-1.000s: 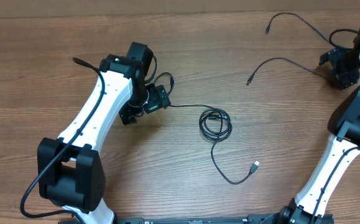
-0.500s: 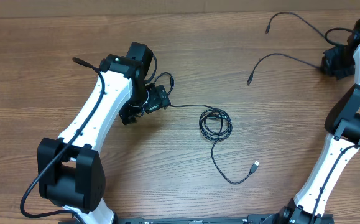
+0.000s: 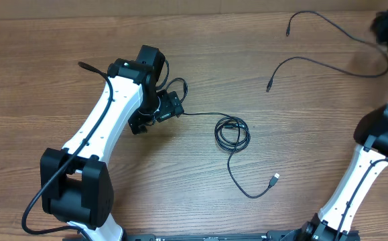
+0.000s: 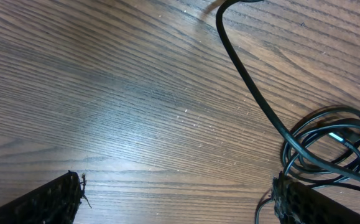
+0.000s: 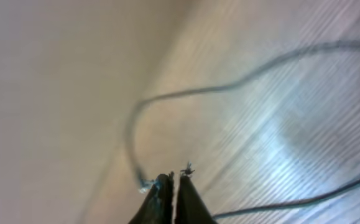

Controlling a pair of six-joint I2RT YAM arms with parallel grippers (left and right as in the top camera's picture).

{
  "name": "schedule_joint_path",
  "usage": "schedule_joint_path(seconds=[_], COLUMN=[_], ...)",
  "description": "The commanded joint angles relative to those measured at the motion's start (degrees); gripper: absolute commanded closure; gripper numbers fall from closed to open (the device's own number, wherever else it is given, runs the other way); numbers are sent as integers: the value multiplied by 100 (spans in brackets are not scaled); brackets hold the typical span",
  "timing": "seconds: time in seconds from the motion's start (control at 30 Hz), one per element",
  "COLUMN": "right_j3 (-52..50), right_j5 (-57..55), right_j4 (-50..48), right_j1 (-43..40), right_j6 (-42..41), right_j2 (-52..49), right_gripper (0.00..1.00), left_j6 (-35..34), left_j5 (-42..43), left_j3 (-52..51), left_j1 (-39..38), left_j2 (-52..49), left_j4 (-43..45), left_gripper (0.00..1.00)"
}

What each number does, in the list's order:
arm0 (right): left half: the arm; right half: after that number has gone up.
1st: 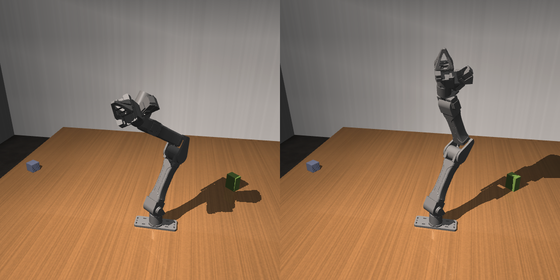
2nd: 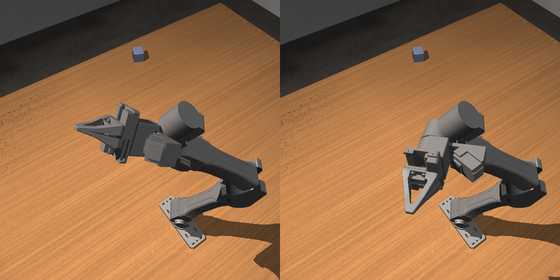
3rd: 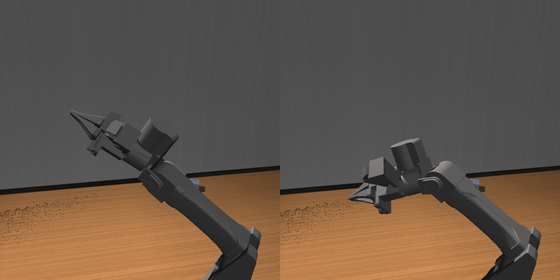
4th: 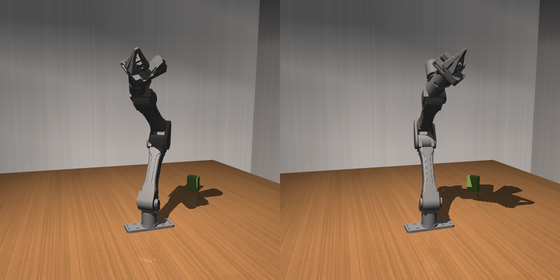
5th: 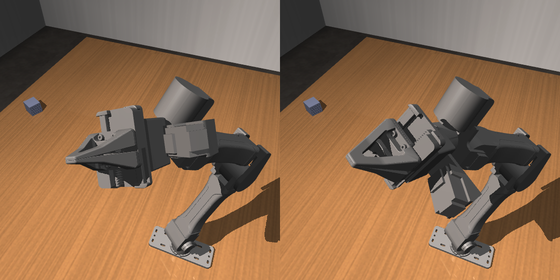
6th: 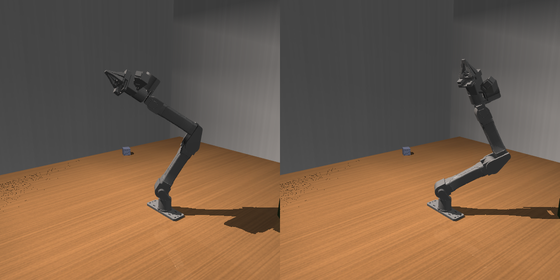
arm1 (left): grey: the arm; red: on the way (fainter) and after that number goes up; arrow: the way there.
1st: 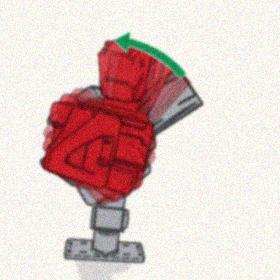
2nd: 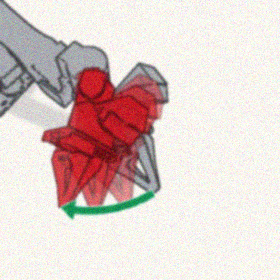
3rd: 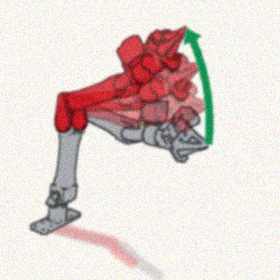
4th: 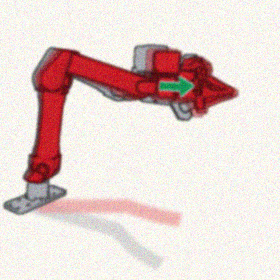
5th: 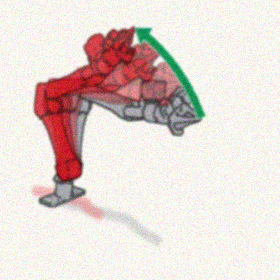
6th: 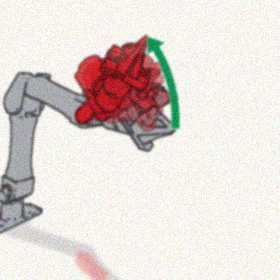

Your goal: Untangle cables

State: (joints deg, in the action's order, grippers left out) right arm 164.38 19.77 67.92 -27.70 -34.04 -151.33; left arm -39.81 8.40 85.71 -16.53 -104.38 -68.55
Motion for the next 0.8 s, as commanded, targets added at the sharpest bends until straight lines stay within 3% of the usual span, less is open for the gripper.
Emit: schedule_joint_path(seconds=[0.0, 0.13, 0.27, 0.4, 0.6, 0.77], right_j3=[372, 44, -455, -1091, -2081, -2428], right_j5=[284, 280, 83, -431, -953, -1473], right_j4=[457, 1200, 1419, 1421, 1104, 970], right_j1=[46, 529, 1069, 1580, 2256, 2605], right_j6=[160, 1303, 1460, 1460, 1460, 1355], right_j2=[87, 79, 79, 79, 79, 76], right_gripper=[78, 63, 45, 21, 20, 27], left_j6=[127, 127, 127, 127, 127, 127], left_j5=[39, 39, 39, 39, 39, 39], left_j3=[-11, -11, -11, -11, -11, -11], left_j1=[-28, -28, -28, -28, -28, -28], left_j2=[57, 57, 57, 57, 57, 57], left_j4=[2, 2, 2, 2, 2, 2], left_gripper=[1, 0, 0, 0, 0, 1])
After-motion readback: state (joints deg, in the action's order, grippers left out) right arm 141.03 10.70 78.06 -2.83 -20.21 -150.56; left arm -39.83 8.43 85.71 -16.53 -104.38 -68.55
